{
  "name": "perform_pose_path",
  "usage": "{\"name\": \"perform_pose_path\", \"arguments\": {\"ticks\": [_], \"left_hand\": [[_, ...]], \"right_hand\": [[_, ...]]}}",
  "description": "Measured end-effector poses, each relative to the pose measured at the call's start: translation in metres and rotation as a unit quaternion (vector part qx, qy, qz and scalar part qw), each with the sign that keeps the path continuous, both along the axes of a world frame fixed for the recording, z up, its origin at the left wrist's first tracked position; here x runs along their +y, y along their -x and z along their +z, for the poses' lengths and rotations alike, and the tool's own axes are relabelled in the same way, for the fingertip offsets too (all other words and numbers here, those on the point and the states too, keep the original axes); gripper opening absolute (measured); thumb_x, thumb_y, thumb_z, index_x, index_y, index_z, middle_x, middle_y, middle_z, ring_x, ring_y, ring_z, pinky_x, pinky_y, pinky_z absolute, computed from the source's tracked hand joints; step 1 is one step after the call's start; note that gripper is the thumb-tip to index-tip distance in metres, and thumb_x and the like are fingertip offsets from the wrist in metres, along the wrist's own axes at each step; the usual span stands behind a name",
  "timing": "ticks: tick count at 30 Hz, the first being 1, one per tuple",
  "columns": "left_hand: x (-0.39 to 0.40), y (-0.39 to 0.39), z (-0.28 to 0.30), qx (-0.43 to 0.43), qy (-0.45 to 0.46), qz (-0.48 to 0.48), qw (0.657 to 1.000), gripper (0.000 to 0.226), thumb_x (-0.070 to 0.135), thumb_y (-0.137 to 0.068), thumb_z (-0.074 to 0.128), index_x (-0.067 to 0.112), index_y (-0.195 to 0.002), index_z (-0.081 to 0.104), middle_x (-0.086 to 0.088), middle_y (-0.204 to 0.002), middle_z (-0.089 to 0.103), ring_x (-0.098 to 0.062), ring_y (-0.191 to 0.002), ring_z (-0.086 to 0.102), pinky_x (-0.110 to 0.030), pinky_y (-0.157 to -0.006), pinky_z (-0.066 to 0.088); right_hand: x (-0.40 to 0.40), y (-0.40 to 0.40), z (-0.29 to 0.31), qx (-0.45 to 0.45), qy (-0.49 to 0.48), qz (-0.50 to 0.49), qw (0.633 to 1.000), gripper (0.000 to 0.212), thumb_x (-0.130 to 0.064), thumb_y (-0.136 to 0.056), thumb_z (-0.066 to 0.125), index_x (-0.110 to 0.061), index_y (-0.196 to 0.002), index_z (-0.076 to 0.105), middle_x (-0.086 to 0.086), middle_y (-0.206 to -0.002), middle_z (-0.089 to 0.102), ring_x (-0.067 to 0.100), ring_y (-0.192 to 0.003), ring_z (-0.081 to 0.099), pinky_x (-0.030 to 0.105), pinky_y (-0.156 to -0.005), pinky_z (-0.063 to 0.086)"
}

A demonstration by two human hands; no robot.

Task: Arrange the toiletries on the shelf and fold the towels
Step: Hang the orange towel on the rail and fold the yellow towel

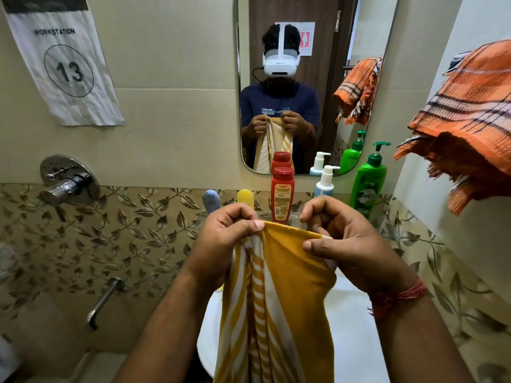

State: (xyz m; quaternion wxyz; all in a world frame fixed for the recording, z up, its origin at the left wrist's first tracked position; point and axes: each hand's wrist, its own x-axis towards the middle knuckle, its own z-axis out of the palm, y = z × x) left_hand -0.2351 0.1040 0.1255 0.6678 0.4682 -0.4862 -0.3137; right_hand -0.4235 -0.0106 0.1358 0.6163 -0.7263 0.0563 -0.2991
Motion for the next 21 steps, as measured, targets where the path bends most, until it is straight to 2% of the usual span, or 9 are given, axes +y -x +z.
{"name": "perform_pose_path", "arguments": {"ticks": [2,4,6,7,8,11,15,18,21], "left_hand": [[0.003,-0.007,0.0,0.034,0.01,0.017,0.999,0.017,0.017,-0.078,0.061,0.024,-0.062,0.063,0.004,-0.063,0.054,-0.009,-0.058,0.054,-0.021,-0.054,0.049],[0.005,-0.013,-0.002,0.083,0.016,0.028,0.996,0.013,0.017,-0.077,0.06,0.02,-0.064,0.06,0.003,-0.061,0.051,-0.01,-0.055,0.052,-0.021,-0.051,0.048],[0.007,-0.018,-0.005,0.137,0.026,0.034,0.99,0.011,0.018,-0.077,0.06,0.018,-0.067,0.058,0.003,-0.06,0.051,-0.01,-0.053,0.051,-0.022,-0.048,0.048],[0.007,-0.021,-0.006,0.154,0.03,0.039,0.987,0.009,0.019,-0.077,0.06,0.018,-0.069,0.057,0.003,-0.06,0.051,-0.011,-0.053,0.051,-0.023,-0.049,0.048],[0.007,-0.024,-0.007,0.163,0.033,0.045,0.985,0.008,0.02,-0.078,0.06,0.018,-0.07,0.057,0.003,-0.061,0.051,-0.011,-0.054,0.052,-0.025,-0.05,0.048],[0.004,-0.03,-0.008,0.188,0.051,0.071,0.978,0.009,0.022,-0.079,0.06,0.021,-0.07,0.06,0.004,-0.063,0.052,-0.012,-0.059,0.052,-0.026,-0.055,0.047],[0.002,-0.034,-0.008,0.244,0.079,0.12,0.959,0.03,0.013,-0.092,0.054,0.023,-0.067,0.065,0.006,-0.066,0.058,-0.013,-0.065,0.054,-0.03,-0.065,0.047],[0.002,-0.042,-0.007,0.297,0.078,0.15,0.94,0.03,0.016,-0.093,0.054,0.023,-0.065,0.063,0.007,-0.066,0.059,-0.013,-0.065,0.056,-0.03,-0.064,0.048],[0.001,-0.051,-0.006,0.355,0.073,0.164,0.917,0.024,0.021,-0.091,0.058,0.024,-0.068,0.056,0.006,-0.063,0.057,-0.013,-0.061,0.057,-0.03,-0.067,0.05]], "right_hand": [[-0.005,0.012,0.003,0.053,0.018,-0.003,0.998,0.03,-0.004,-0.076,0.072,-0.016,-0.103,0.066,0.005,-0.072,0.047,0.017,-0.068,0.048,0.023,-0.062,0.048],[-0.01,0.022,0.008,0.141,0.073,-0.007,0.987,0.026,-0.011,-0.081,0.074,-0.02,-0.105,0.069,0.013,-0.084,0.058,0.023,-0.08,0.059,0.029,-0.071,0.054],[-0.012,0.025,0.013,0.208,0.126,-0.004,0.97,0.016,-0.017,-0.085,0.072,-0.027,-0.098,0.072,0.002,-0.094,0.067,0.016,-0.092,0.066,0.031,-0.079,0.057],[-0.01,0.025,0.016,0.221,0.142,-0.008,0.965,0.01,-0.022,-0.085,0.072,-0.028,-0.093,0.072,-0.004,-0.092,0.068,0.012,-0.09,0.066,0.029,-0.077,0.056],[-0.008,0.025,0.018,0.217,0.15,-0.02,0.964,0.006,-0.026,-0.082,0.073,-0.028,-0.087,0.07,-0.006,-0.087,0.067,0.009,-0.086,0.065,0.026,-0.072,0.055],[-0.009,0.028,0.018,0.177,0.147,-0.074,0.97,0.013,-0.025,-0.077,0.073,-0.027,-0.075,0.061,-0.009,-0.075,0.061,0.006,-0.074,0.06,0.022,-0.062,0.05],[-0.014,0.034,0.014,0.188,0.139,-0.109,0.966,0.023,-0.031,-0.079,0.078,-0.022,-0.076,0.057,-0.008,-0.07,0.057,0.005,-0.067,0.056,0.019,-0.057,0.047],[-0.017,0.046,0.017,0.204,0.121,-0.11,0.965,0.014,-0.034,-0.081,0.071,-0.023,-0.085,0.063,-0.003,-0.076,0.063,0.008,-0.071,0.059,0.019,-0.061,0.047],[-0.023,0.055,0.017,0.263,0.174,-0.134,0.94,0.01,-0.039,-0.083,0.066,-0.032,-0.089,0.068,-0.007,-0.088,0.069,0.006,-0.081,0.065,0.025,-0.071,0.049]]}}
